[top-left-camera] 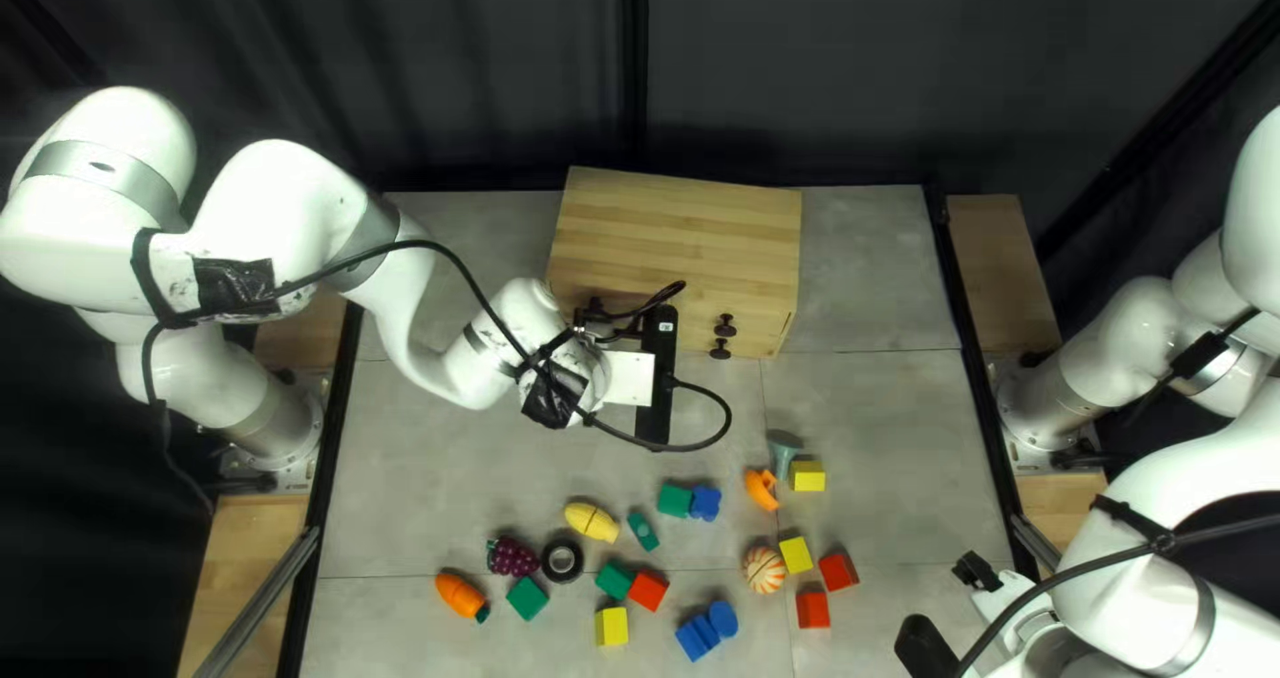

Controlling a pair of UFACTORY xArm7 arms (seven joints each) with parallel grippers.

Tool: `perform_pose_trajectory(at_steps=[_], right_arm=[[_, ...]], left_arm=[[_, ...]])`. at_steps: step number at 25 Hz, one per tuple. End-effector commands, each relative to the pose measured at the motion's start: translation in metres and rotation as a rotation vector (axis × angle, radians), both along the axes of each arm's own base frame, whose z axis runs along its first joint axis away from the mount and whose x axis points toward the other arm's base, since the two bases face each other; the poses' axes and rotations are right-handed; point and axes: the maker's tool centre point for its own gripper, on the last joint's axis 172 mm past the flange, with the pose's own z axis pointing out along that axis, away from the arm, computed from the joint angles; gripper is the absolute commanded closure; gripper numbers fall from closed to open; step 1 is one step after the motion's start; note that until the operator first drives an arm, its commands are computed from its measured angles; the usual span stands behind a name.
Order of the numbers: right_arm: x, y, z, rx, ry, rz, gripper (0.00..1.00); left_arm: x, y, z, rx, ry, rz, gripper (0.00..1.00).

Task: Open drawers and place objects into drawer and close

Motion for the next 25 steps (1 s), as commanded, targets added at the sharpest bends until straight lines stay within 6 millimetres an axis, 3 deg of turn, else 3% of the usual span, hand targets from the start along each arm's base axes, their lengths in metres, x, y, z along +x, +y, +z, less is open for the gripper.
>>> perform_pose_trajectory(at_steps=[1, 13, 25], right_arm=[[0.0, 0.0, 0.0, 0.0, 0.0, 0.0, 0.0], [0.0, 0.0, 0.0, 0.0, 0.0, 0.0, 0.0], [0.0, 0.0, 0.0, 0.0, 0.0, 0.0, 0.0]], left_arm=[[0.0, -0.001, 0.0, -0.015, -0.001, 0.002, 0.0], [-0.003, -0.011, 0.003, -0.038, 0.005, 0.005, 0.0], [-0.005, -0.039, 0.016, -0.035, 0.017, 0.002, 0.0]])
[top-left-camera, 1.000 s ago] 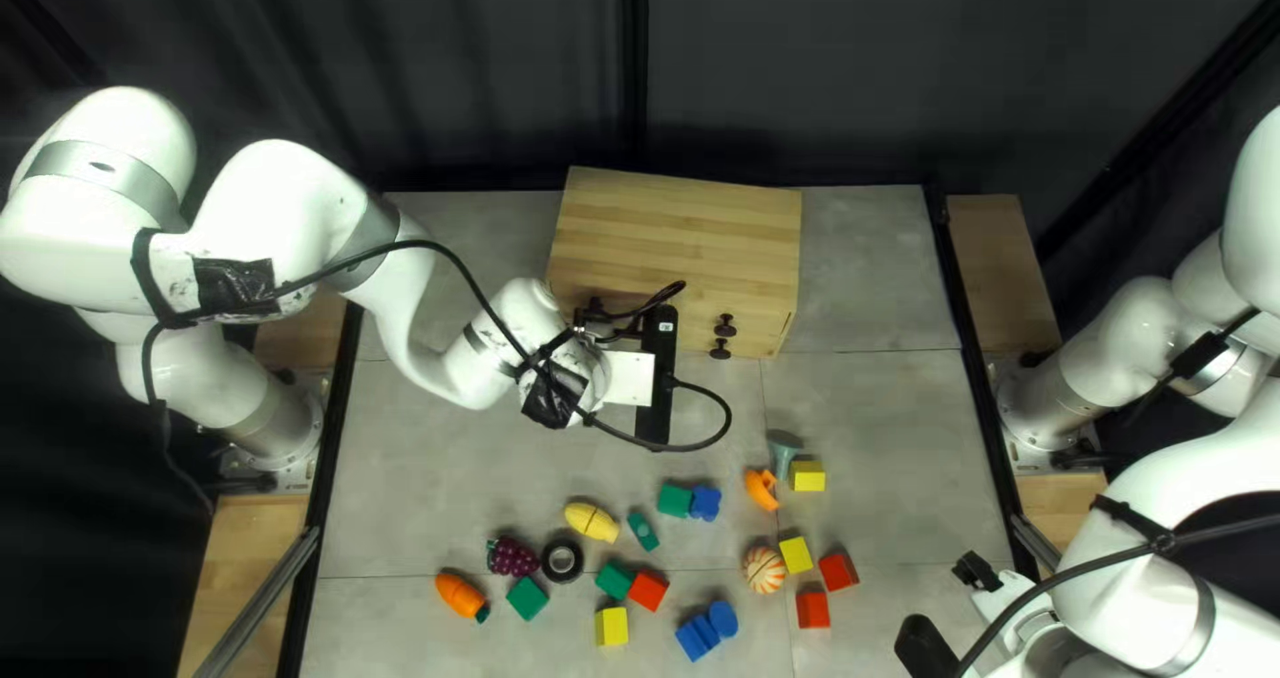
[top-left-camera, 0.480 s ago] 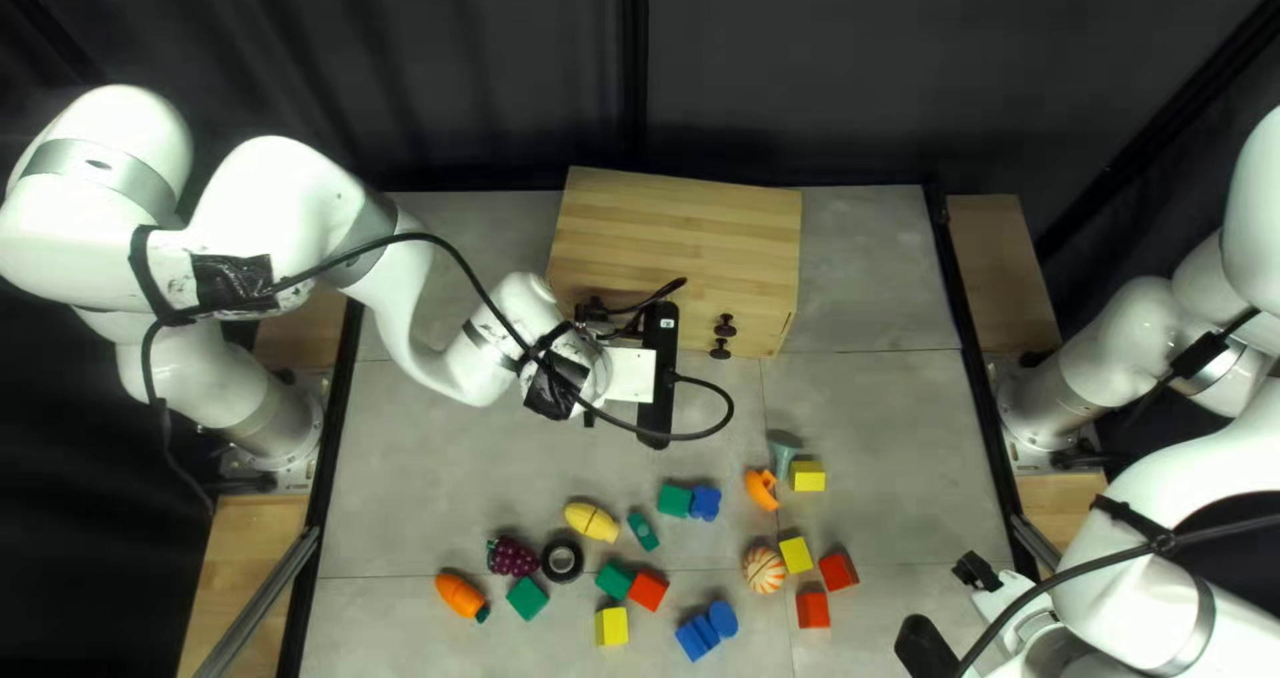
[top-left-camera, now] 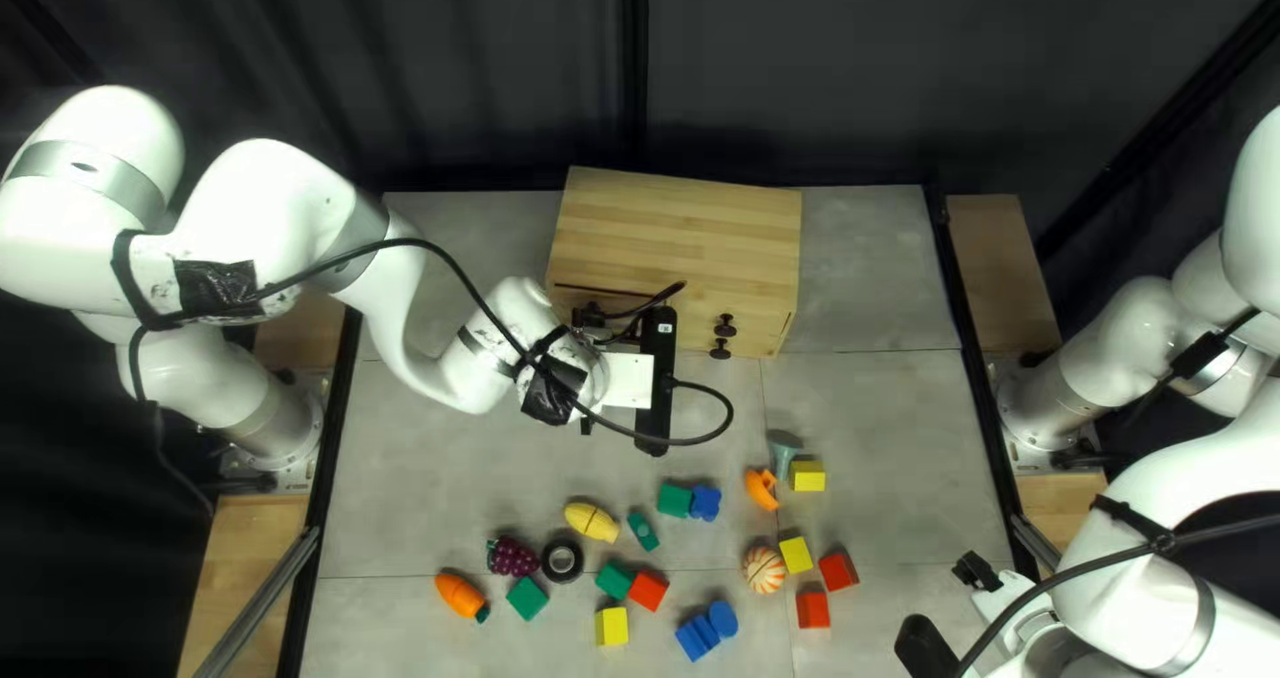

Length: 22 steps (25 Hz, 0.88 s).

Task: Open drawers and place objects into drawer and close

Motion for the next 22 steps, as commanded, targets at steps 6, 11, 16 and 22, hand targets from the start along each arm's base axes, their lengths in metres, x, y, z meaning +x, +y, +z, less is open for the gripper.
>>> perform_pose_trajectory(at_steps=[6, 11, 16, 22], right_arm=[[0.0, 0.0, 0.0, 0.0, 0.0, 0.0, 0.0], [0.0, 0.0, 0.0, 0.0, 0.0, 0.0, 0.0], [0.0, 0.0, 0.0, 0.0, 0.0, 0.0, 0.0], [0.0, 0.0, 0.0, 0.0, 0.0, 0.0, 0.0]], left_arm=[[0.003, -0.001, 0.004, 0.011, 0.001, 0.001, 0.0], [0.01, 0.005, 0.002, 0.022, -0.003, 0.003, 0.0], [0.012, 0.011, 0.004, 0.035, -0.008, 0.013, 0.0], [0.01, 0.013, 0.003, 0.039, -0.009, 0.024, 0.0]])
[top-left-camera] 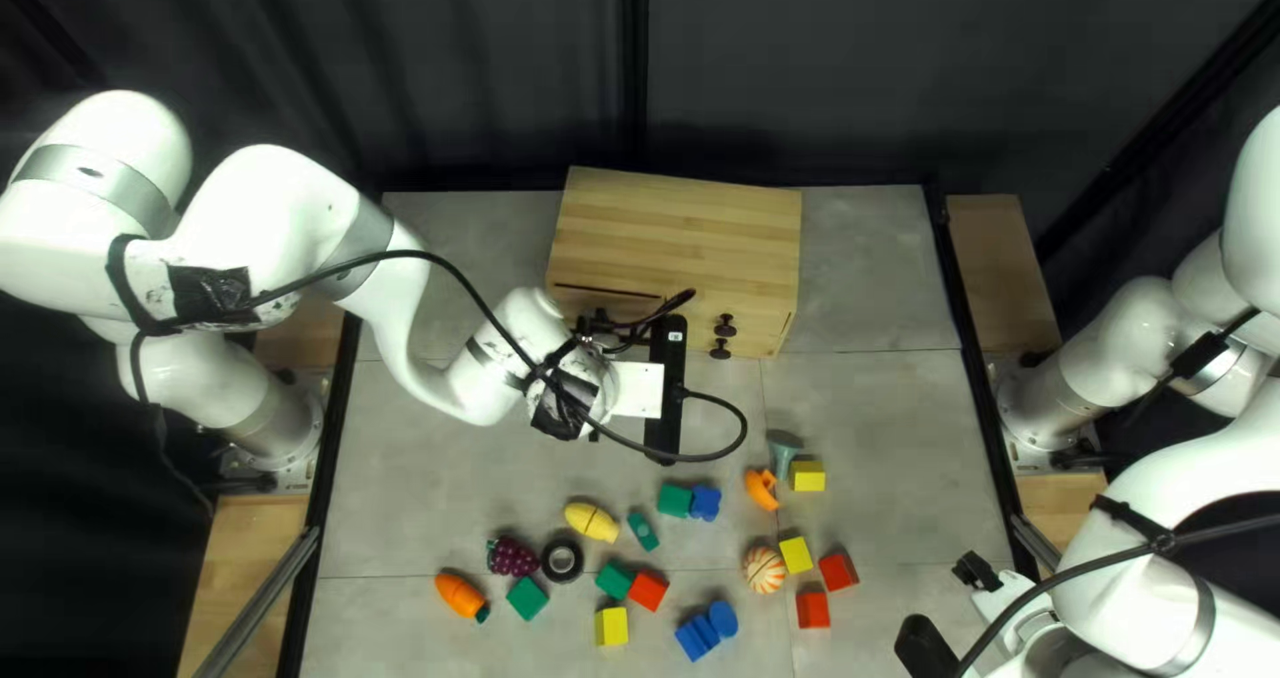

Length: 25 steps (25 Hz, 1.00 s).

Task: Open drawers and place objects into drawer and close

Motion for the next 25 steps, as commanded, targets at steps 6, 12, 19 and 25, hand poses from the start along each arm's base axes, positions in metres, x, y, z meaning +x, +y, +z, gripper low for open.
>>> perform_pose_trajectory(at_steps=[6, 12, 19, 25], right_arm=[[0.0, 0.0, 0.0, 0.0, 0.0, 0.0, 0.0], [0.0, 0.0, 0.0, 0.0, 0.0, 0.0, 0.0], [0.0, 0.0, 0.0, 0.0, 0.0, 0.0, 0.0], [0.0, 0.0, 0.0, 0.0, 0.0, 0.0, 0.0]], left_arm=[[-0.002, 0.005, -0.001, 0.003, 0.0, 0.005, 0.0], [-0.001, 0.008, -0.002, 0.003, -0.002, 0.001, 0.0], [-0.002, 0.01, -0.007, -0.005, -0.007, -0.001, 0.0], [-0.001, 0.012, -0.011, -0.006, -0.008, -0.002, 0.0]])
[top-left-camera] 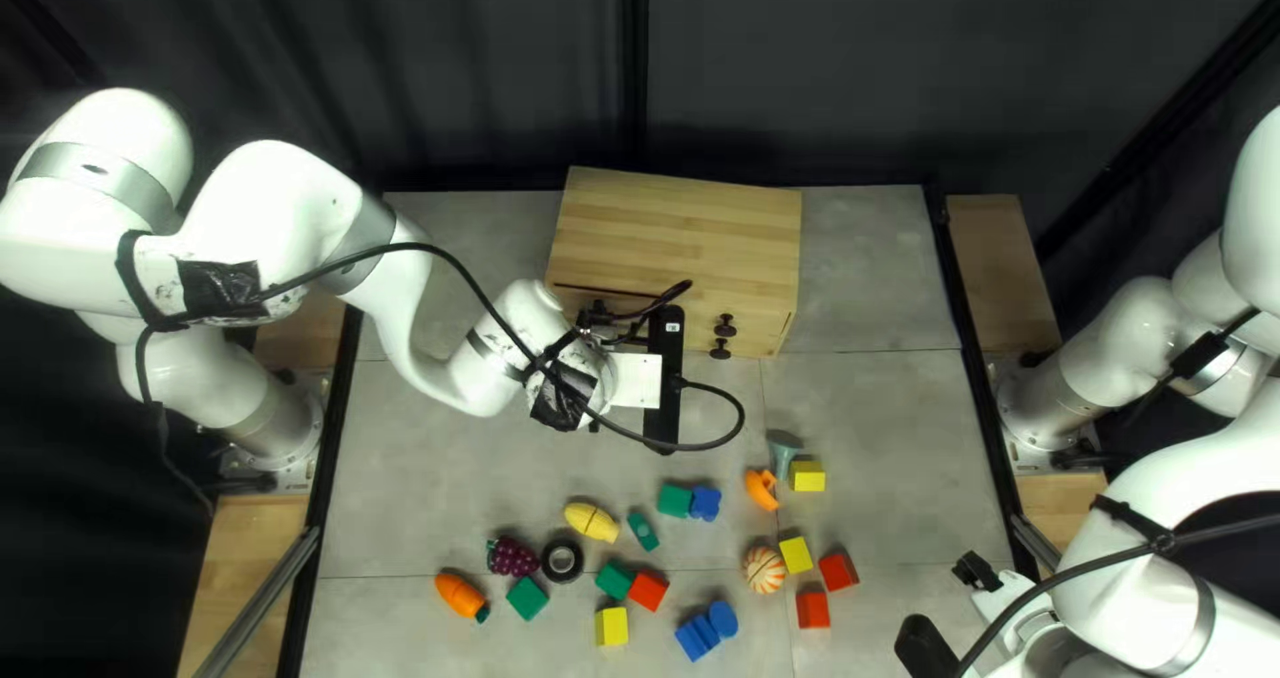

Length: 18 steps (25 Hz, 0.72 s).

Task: Open drawers and place objects into drawer and close

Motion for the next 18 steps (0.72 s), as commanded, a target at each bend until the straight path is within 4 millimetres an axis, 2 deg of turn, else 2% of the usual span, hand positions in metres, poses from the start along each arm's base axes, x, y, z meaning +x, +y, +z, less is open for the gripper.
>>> perform_pose_trajectory(at_steps=[1, 11, 18], right_arm=[[0.0, 0.0, 0.0, 0.0, 0.0, 0.0, 0.0], [0.0, 0.0, 0.0, 0.0, 0.0, 0.0, 0.0], [0.0, 0.0, 0.0, 0.0, 0.0, 0.0, 0.0]], left_arm=[[0.002, 0.001, -0.003, -0.001, 0.0, -0.001, 0.0], [0.003, 0.003, -0.009, -0.005, -0.001, 0.0, 0.0], [0.0, -0.007, -0.009, -0.032, -0.007, -0.004, 0.0]])
